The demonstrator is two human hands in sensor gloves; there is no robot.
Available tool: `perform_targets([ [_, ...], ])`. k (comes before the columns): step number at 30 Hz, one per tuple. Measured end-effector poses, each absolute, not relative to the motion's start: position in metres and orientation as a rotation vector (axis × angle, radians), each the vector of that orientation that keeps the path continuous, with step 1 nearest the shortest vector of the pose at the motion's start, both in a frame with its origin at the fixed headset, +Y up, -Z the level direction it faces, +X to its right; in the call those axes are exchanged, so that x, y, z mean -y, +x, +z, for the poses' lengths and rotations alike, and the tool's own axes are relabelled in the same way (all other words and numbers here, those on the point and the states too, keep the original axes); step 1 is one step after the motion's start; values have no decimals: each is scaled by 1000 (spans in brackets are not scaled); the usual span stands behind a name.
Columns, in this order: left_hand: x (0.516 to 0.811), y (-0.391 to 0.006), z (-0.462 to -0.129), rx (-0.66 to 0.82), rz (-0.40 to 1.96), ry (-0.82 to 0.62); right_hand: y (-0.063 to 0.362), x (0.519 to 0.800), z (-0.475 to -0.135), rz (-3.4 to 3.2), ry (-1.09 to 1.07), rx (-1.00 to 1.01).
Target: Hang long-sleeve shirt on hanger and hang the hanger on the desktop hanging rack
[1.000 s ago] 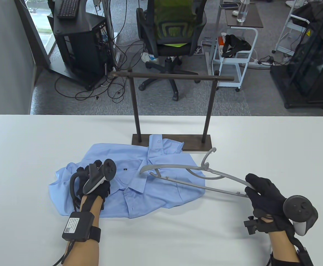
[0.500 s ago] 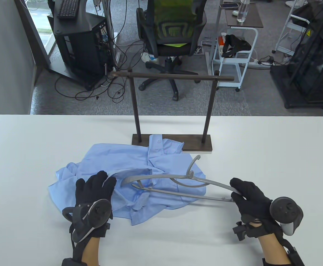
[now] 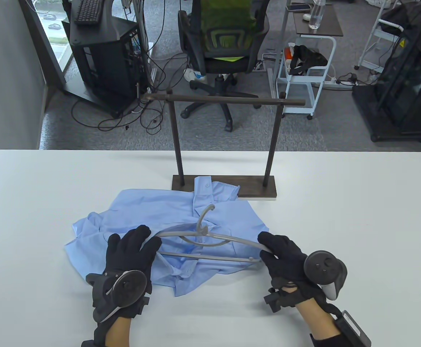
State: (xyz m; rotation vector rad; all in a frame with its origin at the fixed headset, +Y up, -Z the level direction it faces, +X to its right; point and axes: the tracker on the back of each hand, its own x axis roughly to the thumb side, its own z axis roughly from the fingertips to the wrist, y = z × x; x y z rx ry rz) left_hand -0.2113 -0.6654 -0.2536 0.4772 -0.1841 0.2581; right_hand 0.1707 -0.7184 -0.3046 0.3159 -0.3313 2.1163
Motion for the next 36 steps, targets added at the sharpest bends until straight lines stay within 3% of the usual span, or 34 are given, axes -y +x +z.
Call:
perform_targets([
  [12,667,-216,-254,168,290,474,85,723,-326,2114,348,261],
  [15,666,-231,-254,167,403,444,79,727,-332,2110,355,257],
  [20,663,-261,-246,11,474,606,82,731,-333,2095,365,287],
  [28,691,-247,-272,74,385,369,81,731,-323,2110,465,305],
  [33,696,-243,-273,93,424,387,85,726,-319,2184,454,282],
  [36,696,-244,-272,87,429,408,84,706,-309,2238,476,407],
])
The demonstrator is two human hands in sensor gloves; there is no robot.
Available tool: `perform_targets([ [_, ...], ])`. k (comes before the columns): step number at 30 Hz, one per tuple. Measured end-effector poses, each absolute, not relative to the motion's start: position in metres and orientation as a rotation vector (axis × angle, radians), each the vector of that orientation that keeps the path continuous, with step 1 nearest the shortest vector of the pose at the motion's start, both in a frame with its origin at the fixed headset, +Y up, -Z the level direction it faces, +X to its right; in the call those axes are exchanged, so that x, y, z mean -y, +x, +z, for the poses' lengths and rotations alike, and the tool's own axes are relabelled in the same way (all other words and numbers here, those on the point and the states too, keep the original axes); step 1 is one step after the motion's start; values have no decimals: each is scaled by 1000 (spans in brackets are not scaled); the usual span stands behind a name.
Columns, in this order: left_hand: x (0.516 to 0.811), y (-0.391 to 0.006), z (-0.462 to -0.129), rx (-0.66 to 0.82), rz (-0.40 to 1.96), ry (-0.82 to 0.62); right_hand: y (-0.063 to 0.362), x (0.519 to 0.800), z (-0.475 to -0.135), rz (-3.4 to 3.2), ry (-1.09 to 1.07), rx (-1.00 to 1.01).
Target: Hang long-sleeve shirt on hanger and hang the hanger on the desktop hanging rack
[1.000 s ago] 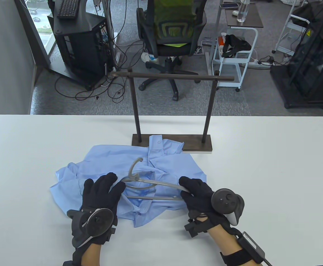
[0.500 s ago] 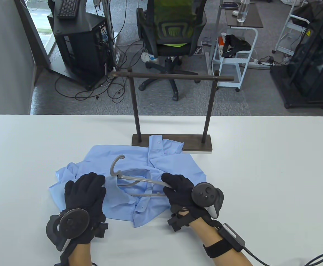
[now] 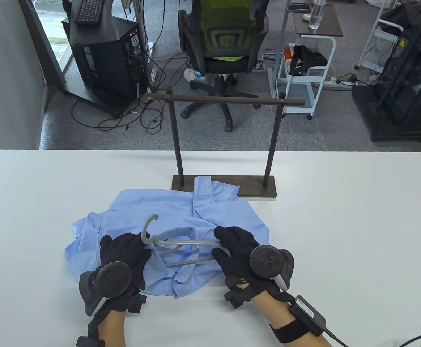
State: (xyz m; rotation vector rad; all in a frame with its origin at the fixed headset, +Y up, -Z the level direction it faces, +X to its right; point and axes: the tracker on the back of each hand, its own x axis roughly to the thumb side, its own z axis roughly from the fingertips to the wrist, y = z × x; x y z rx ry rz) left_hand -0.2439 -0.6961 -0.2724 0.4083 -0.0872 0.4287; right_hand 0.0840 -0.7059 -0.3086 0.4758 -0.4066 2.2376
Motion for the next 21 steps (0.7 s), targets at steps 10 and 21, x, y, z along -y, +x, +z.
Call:
perform_targets([
  [10,695,-242,-271,81,441,427,28,692,-264,2428,619,227],
  [21,692,-249,-268,78,481,454,6,764,-306,2501,264,-139],
])
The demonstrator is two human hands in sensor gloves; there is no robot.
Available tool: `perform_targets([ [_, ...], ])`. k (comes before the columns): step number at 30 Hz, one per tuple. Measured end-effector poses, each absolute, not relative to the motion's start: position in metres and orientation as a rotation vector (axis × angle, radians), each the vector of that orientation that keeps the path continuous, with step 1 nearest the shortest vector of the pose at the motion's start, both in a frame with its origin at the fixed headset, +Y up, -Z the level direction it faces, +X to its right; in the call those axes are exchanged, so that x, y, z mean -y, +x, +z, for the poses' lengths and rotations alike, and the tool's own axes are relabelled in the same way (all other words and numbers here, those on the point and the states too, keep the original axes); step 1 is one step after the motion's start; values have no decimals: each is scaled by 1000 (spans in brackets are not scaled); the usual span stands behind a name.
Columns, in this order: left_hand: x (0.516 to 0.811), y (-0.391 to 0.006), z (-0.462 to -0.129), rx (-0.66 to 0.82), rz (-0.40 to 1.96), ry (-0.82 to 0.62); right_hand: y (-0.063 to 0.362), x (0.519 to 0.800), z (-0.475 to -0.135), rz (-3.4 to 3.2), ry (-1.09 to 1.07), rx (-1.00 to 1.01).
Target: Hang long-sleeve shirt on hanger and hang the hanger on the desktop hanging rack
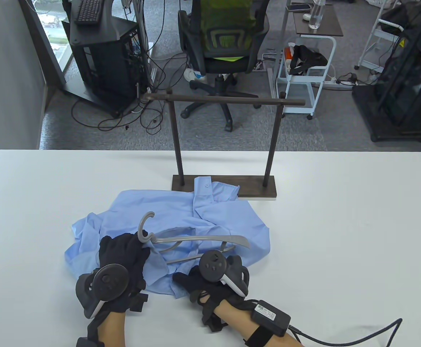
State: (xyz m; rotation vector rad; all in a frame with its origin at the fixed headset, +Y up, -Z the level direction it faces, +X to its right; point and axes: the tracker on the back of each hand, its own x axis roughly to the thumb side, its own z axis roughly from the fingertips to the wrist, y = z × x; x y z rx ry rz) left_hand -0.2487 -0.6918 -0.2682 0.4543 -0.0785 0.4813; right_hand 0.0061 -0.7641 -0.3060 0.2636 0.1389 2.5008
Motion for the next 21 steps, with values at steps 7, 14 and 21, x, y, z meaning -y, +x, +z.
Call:
perform_targets([
  [7,694,-261,-268,37,536,469,67,741,-317,2254,147,-60],
  [14,697,-267,-270,29,592,449,124,738,-335,1958,185,-119],
  [21,699,-271,-272,62,604,415,152,730,-343,1879,141,2],
])
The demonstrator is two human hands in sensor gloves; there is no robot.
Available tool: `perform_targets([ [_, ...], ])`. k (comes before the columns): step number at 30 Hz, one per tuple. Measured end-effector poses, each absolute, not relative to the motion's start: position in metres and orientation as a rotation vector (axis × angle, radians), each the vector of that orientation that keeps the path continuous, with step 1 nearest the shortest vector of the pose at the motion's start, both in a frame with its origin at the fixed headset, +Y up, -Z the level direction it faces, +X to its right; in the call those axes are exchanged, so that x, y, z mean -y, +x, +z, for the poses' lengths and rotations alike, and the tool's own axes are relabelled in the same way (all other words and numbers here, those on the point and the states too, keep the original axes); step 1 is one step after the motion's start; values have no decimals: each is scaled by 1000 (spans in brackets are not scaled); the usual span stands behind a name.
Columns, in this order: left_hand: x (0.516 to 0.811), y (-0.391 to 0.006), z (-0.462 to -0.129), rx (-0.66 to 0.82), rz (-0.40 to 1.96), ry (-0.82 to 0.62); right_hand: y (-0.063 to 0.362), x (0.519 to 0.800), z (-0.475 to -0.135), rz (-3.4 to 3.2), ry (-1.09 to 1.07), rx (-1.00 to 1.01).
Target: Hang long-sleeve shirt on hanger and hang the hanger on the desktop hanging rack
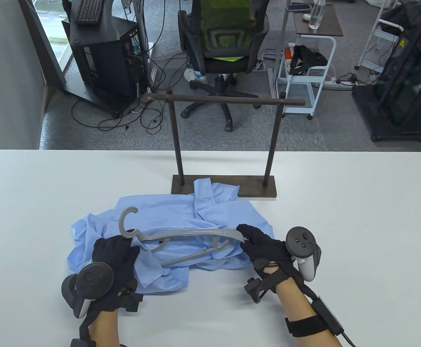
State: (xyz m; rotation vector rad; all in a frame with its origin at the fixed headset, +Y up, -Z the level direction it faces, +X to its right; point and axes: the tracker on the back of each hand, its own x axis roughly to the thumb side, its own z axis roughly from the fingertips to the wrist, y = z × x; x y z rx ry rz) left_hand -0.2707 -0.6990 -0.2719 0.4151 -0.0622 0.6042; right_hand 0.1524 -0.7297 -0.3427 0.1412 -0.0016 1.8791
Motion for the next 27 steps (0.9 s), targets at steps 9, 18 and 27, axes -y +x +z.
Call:
perform_targets([
  [9,696,-257,-272,49,366,451,146,701,-326,2039,252,201],
  [18,702,-219,-272,77,380,510,76,693,-284,2170,554,216],
  [27,710,-199,-275,158,481,443,30,726,-267,2230,689,107],
])
